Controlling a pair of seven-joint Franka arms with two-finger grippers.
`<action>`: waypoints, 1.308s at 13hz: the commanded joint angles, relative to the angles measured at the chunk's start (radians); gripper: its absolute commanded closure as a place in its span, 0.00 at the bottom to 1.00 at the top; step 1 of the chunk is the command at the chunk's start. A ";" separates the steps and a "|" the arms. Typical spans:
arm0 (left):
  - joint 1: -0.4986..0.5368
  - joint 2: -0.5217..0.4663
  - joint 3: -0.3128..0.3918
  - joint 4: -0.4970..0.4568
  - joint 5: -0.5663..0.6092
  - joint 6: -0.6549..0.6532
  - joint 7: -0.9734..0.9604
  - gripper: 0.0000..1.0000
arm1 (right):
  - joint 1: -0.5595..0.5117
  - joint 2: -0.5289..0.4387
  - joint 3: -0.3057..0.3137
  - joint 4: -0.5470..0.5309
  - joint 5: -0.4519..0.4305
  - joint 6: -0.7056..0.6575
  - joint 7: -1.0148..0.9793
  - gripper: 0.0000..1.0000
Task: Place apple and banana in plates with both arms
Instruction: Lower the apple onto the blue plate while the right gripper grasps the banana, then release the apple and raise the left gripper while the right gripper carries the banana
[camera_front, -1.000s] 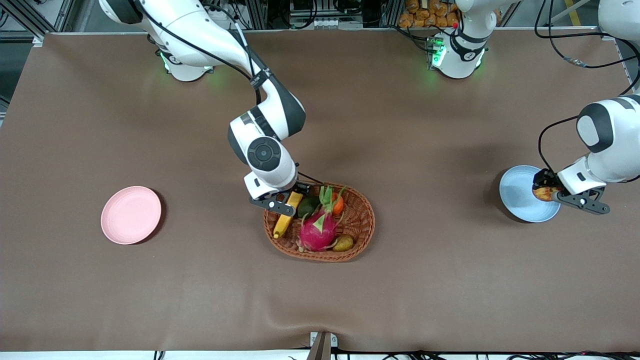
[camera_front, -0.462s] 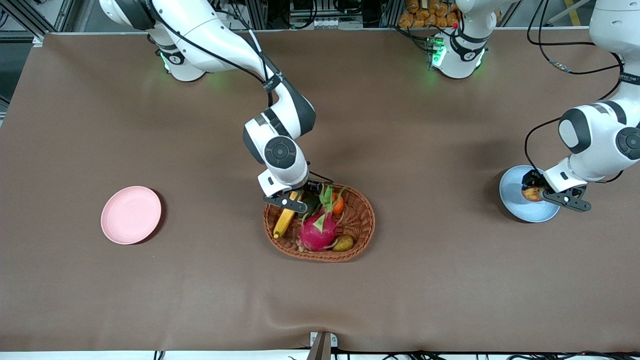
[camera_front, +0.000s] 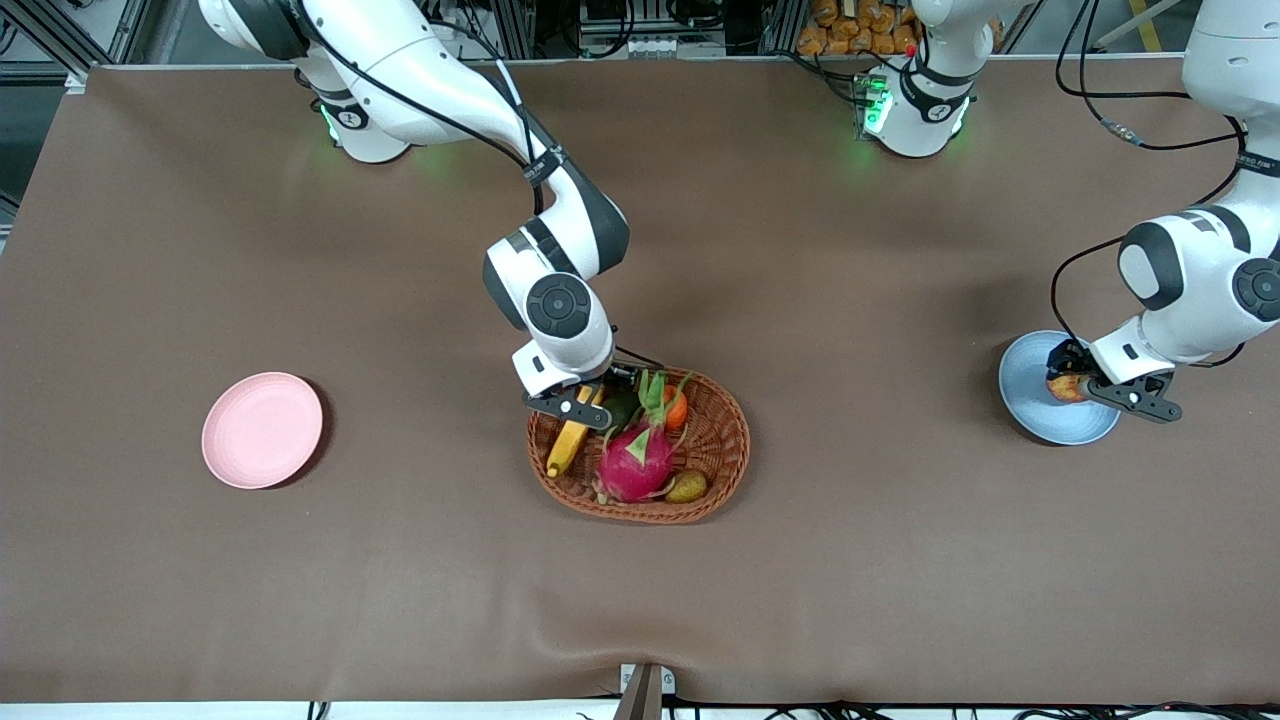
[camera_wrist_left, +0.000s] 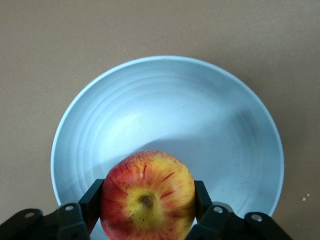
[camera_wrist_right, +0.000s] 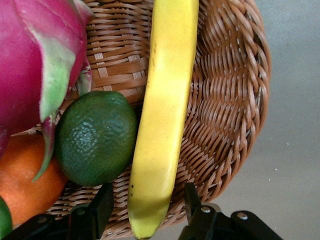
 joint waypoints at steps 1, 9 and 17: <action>0.021 0.010 -0.013 -0.006 0.019 0.017 0.009 0.06 | 0.002 0.013 -0.002 0.026 -0.019 -0.007 0.018 0.50; 0.010 -0.039 -0.076 0.129 0.006 -0.200 0.001 0.00 | -0.026 -0.024 -0.004 0.054 -0.036 -0.084 -0.014 1.00; 0.007 -0.051 -0.171 0.471 0.005 -0.541 -0.051 0.00 | -0.220 -0.132 0.002 0.196 -0.016 -0.401 -0.204 1.00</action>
